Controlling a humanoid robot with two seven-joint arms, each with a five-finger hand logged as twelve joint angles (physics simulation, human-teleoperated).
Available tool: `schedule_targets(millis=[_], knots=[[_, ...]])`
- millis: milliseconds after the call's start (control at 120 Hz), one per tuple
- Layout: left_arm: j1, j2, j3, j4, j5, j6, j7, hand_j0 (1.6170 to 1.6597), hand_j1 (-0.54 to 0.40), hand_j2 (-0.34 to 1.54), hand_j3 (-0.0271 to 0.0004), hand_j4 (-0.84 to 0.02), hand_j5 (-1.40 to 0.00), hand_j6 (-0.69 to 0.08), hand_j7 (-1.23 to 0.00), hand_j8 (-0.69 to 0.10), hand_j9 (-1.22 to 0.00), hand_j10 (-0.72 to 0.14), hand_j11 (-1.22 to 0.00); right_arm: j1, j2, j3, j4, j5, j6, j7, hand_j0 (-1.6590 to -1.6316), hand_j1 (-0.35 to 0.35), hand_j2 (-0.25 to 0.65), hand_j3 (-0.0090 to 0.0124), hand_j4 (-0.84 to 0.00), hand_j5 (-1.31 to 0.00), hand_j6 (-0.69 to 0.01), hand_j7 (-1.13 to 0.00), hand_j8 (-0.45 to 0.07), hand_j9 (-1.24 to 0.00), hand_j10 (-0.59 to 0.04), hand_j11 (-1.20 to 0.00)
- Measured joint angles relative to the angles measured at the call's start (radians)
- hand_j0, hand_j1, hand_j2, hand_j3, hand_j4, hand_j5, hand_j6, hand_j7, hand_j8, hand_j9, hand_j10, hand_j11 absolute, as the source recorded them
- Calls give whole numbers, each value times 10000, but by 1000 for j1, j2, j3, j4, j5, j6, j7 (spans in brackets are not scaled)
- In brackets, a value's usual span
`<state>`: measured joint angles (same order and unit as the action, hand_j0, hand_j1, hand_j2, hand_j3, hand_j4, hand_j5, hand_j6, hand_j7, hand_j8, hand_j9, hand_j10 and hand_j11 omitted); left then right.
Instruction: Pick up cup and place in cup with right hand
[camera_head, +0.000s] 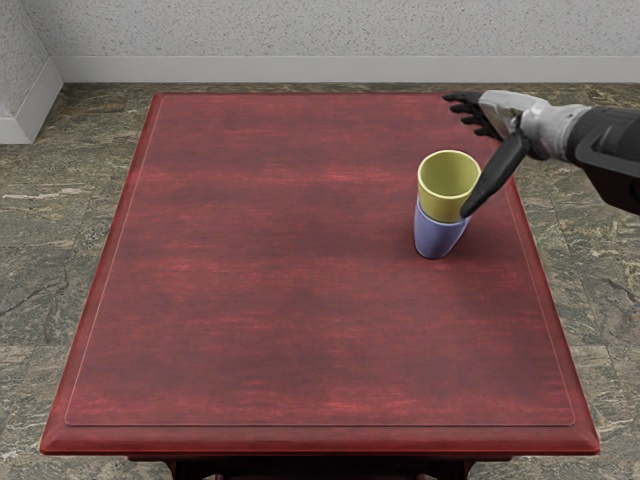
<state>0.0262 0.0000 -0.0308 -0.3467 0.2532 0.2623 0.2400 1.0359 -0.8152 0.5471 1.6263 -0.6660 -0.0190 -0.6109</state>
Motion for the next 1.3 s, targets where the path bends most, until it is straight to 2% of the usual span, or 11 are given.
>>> schedule_targets(millis=[125, 333, 575, 683, 717, 758, 867, 975, 1108, 1208, 1300], knots=[[1, 0, 0, 0, 0, 0, 0, 16581, 3490, 0, 0, 0, -1, 0, 0, 0, 0, 0, 0, 10, -8, 31, -2, 61, 47, 0, -16580, -3435, 20, 0, -88, -86, -98, -81, -82, -85, -78, -84], [0, 0, 0, 0, 0, 0, 0, 16581, 3490, 0, 0, 0, 0, 0, 0, 1, 0, 1, 0, 16, -24, 143, -3, 228, 273, 0, -16581, -3475, 12, 0, -43, -33, -52, -29, -43, -32, -37, -31], [0, 0, 0, 0, 0, 0, -1, 16581, 3490, -1, 0, 0, 0, 0, 0, 0, 0, 0, 0, 8, 3, 188, 3, 429, 551, 0, -16581, -3489, 7, 0, -21, -11, -28, -9, -22, -10, -17, -10], [1, 0, 0, 0, 0, 0, 0, 16581, 3490, -1, 0, 0, 0, 0, 0, 0, 0, 0, 0, -38, -17, 215, 5, 519, 602, 6, -16581, -3491, 5, 0, -16, -7, -21, -5, -16, -6, -12, -6], [1, 0, 0, 0, 0, 0, 0, 16581, 3490, -1, 0, 0, 0, 0, 0, 0, 0, 0, 0, -56, -33, 225, 6, 533, 610, 29, -16581, -3491, 5, 0, -14, -6, -19, -4, -15, -5, -11, -5], [0, 0, 0, 0, 0, 0, 0, 16581, 3490, -1, 0, 0, 0, -1, 0, 0, 0, 0, 0, -84, -57, 233, 6, 545, 617, 78, -16581, -3491, 4, 0, -13, -5, -17, -4, -13, -5, -9, -4], [0, 0, 0, 0, 0, 0, 0, 16581, 3490, 0, 0, 0, -1, 0, 0, 0, 0, 0, 0, -179, -146, 244, 8, 569, 625, 267, -16581, -3491, 6, 0, -9, -3, -12, -2, -9, -3, -6, -2], [1, 0, 0, 0, 0, 0, 0, 16581, 3490, 0, -1, 0, -1, 0, -1, 0, -1, 0, -1, -269, -228, 246, 9, 604, 628, 402, -16581, -3491, 9, 0, -4, -2, -5, -1, -4, -1, -3, -1], [0, 0, 0, 0, 0, 0, 0, 16581, 3489, 1, -1, 0, -1, 0, -1, 0, -1, 0, -1, -377, -304, 243, 6, 619, 630, 487, -16581, -3492, 15, 0, 1, -1, 3, -1, 2, 0, 1, 0], [0, 0, 0, 0, 0, 0, -1, 16581, 3489, 1, -1, 0, -2, 0, -1, 0, -1, 0, -1, -433, -401, 232, 4, 623, 630, 576, -16580, -3492, 21, 0, 1, 0, 10, 0, 7, 1, 4, 1], [1, 0, 0, 0, 0, 0, 0, 16581, 3489, 2, -2, 0, -2, 0, -2, 0, -2, 0, -2, -455, -445, 225, 2, 624, 630, 617, -16580, -3492, 25, 0, 1, 1, 15, 0, 10, 1, 5, 2]])
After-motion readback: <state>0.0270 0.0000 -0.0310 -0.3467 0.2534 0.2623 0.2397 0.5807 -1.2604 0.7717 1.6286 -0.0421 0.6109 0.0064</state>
